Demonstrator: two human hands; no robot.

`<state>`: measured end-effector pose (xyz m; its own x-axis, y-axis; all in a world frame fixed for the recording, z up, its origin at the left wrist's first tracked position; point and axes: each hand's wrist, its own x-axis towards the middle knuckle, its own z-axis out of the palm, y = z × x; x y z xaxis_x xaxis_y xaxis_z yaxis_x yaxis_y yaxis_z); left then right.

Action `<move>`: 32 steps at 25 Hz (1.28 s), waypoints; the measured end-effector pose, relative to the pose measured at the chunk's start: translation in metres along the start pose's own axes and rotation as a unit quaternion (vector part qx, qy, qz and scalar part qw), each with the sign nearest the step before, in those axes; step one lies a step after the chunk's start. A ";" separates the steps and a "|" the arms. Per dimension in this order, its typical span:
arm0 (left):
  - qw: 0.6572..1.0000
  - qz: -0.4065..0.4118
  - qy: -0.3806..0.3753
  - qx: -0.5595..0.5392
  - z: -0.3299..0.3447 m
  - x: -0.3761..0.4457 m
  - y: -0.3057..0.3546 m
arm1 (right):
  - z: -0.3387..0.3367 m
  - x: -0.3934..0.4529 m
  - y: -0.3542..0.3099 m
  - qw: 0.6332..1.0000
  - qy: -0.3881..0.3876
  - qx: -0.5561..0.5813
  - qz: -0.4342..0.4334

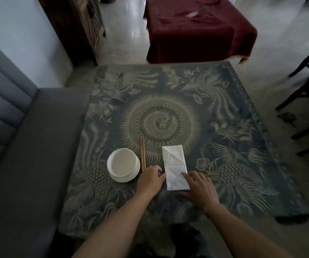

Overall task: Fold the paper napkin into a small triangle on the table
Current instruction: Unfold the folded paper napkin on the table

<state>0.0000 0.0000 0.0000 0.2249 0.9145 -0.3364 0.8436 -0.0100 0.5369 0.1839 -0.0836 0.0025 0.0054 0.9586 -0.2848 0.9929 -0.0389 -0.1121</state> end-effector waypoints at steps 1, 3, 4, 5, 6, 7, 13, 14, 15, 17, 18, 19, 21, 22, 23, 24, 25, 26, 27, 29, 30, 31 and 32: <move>0.998 -0.042 -0.003 -0.036 0.004 0.005 0.004 | 0.003 0.006 -0.001 1.000 -0.014 0.001 -0.015; 0.991 -0.107 0.000 -0.075 0.014 0.016 0.009 | 0.013 0.014 -0.002 0.999 -0.012 0.004 -0.033; 0.988 -0.131 0.004 -0.080 0.017 0.019 0.011 | 0.016 0.015 -0.003 0.999 -0.019 0.008 -0.041; 0.984 -0.150 0.003 -0.094 0.021 0.022 0.013 | 0.020 0.017 0.000 0.999 -0.017 0.020 -0.041; 0.981 -0.165 0.001 -0.102 0.023 0.025 0.015 | 0.022 0.018 0.002 0.998 -0.016 0.034 -0.041; 0.979 -0.175 -0.002 -0.106 0.025 0.028 0.016 | 0.023 0.019 0.005 0.998 -0.011 0.041 -0.043; 0.940 -0.244 -0.001 -0.237 0.033 0.030 0.019 | 0.029 0.018 0.010 0.997 0.002 0.063 -0.048; 0.939 -0.240 0.002 -0.248 0.033 0.030 0.018 | 0.030 0.018 0.011 0.997 0.001 0.063 -0.048; 0.941 -0.230 0.006 -0.247 0.033 0.029 0.017 | 0.031 0.018 0.011 0.997 0.000 0.065 -0.048; 0.951 -0.207 0.011 -0.229 0.033 0.029 0.018 | 0.031 0.021 0.013 0.997 -0.006 0.064 -0.050; 0.953 -0.200 0.007 -0.226 0.033 0.029 0.019 | 0.032 0.022 0.014 0.997 -0.009 0.059 -0.054; 0.954 -0.196 -0.002 -0.229 0.034 0.029 0.020 | 0.032 0.022 0.014 0.997 -0.011 0.055 -0.057; 0.954 -0.183 -0.018 -0.239 0.033 0.030 0.024 | 0.032 0.022 0.015 0.997 -0.004 0.059 -0.058; 0.955 -0.173 -0.022 -0.242 0.033 0.030 0.026 | 0.029 0.022 0.014 0.996 0.007 0.070 -0.052; 0.957 -0.157 -0.021 -0.241 0.032 0.030 0.030 | 0.026 0.022 0.012 0.995 0.025 0.088 -0.036; 0.961 -0.139 -0.019 -0.237 0.031 0.030 0.034 | 0.022 0.024 0.010 0.992 0.046 0.114 -0.010; 0.965 -0.118 -0.018 -0.232 0.030 0.030 0.040 | 0.017 0.026 0.008 0.987 0.068 0.147 0.021; 0.968 -0.098 -0.019 -0.230 0.029 0.030 0.045 | 0.011 0.030 0.007 0.978 0.082 0.183 0.050; 0.969 -0.080 -0.022 -0.235 0.030 0.031 0.051 | 0.006 0.033 0.007 0.969 0.086 0.219 0.070; 0.963 -0.046 -0.037 -0.262 0.030 0.031 0.062 | 0.000 0.039 0.011 0.955 0.065 0.277 0.090; 0.960 -0.030 -0.047 -0.275 0.030 0.032 0.067 | -0.002 0.041 0.015 0.948 0.047 0.299 0.099; 0.958 -0.013 -0.059 -0.282 0.031 0.032 0.072 | -0.004 0.043 0.019 0.940 0.027 0.321 0.110; 0.956 0.003 -0.070 -0.284 0.032 0.033 0.077 | -0.005 0.045 0.025 0.931 0.010 0.345 0.122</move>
<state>0.0876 0.0164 0.0058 0.3259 0.8513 -0.4111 0.4493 0.2431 0.8597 0.2097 -0.0399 -0.0082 0.2304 0.9022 -0.3647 0.6494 -0.4217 -0.6328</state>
